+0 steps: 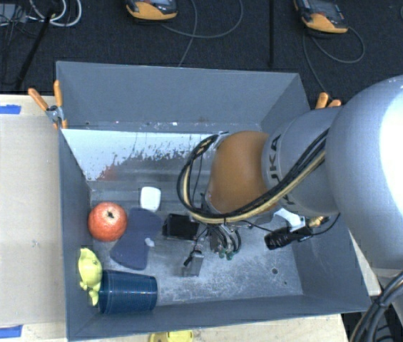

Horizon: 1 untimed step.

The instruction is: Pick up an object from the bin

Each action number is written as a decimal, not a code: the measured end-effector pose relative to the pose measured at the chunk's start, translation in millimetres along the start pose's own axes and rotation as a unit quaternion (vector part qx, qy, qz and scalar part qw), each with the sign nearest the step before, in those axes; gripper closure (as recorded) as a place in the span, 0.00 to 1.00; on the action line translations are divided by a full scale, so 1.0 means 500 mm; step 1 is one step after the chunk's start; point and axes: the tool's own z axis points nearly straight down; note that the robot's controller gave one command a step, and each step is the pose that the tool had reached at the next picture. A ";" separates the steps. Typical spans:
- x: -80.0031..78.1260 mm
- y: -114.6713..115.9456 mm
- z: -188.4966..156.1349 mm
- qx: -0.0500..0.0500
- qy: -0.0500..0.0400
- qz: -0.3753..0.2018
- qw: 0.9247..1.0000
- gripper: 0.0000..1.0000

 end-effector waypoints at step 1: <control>-0.003 0.000 -0.003 -0.001 -0.003 0.001 1.000 1.00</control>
Offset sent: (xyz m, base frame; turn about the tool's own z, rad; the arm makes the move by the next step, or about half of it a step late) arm 0.0000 0.0000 0.0000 0.0000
